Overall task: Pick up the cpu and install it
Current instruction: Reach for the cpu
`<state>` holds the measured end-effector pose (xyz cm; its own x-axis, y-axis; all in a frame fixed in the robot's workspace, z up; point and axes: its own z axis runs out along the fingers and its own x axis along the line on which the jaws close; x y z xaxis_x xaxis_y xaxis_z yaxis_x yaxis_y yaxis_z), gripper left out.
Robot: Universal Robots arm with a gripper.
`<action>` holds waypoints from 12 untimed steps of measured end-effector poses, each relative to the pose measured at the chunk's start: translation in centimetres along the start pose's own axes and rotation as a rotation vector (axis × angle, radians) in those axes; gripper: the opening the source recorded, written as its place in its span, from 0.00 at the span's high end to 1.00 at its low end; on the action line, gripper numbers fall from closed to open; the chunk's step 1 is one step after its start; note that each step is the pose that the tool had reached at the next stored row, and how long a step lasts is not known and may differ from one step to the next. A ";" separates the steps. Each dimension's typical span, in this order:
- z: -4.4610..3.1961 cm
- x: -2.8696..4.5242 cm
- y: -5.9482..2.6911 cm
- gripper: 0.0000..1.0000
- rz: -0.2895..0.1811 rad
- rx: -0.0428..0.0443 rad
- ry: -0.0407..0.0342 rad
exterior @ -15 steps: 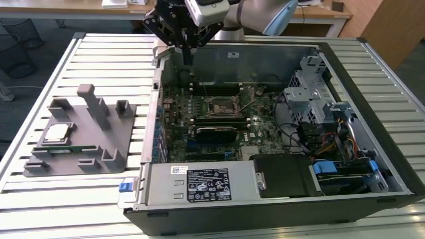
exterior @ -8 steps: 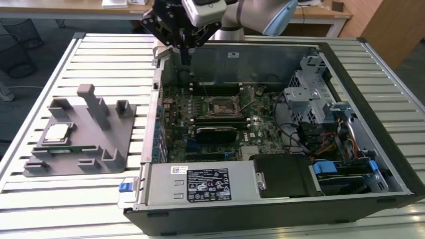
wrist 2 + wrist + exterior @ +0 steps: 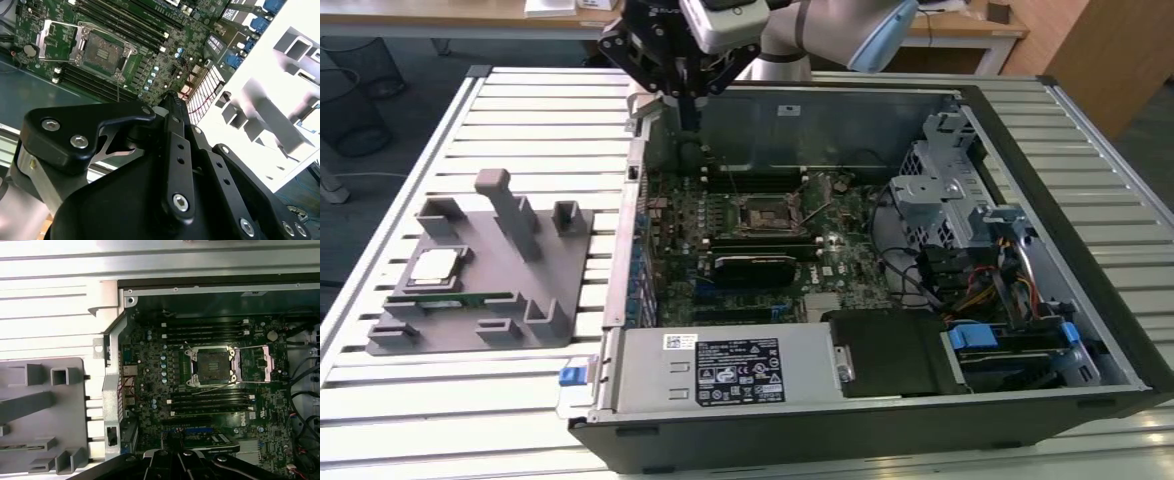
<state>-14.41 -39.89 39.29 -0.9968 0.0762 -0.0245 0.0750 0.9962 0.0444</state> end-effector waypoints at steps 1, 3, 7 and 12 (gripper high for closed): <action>0.00 0.04 0.00 0.89 0.000 0.0000 0.0000; 0.00 0.12 -0.01 0.89 0.000 0.0000 0.0000; 0.01 0.30 -0.02 0.89 0.000 0.0001 0.0000; 0.02 0.52 -0.04 0.89 0.000 0.0000 0.0000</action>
<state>-14.93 -39.89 39.26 -0.9968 0.0762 -0.0245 0.0751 0.9962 0.0443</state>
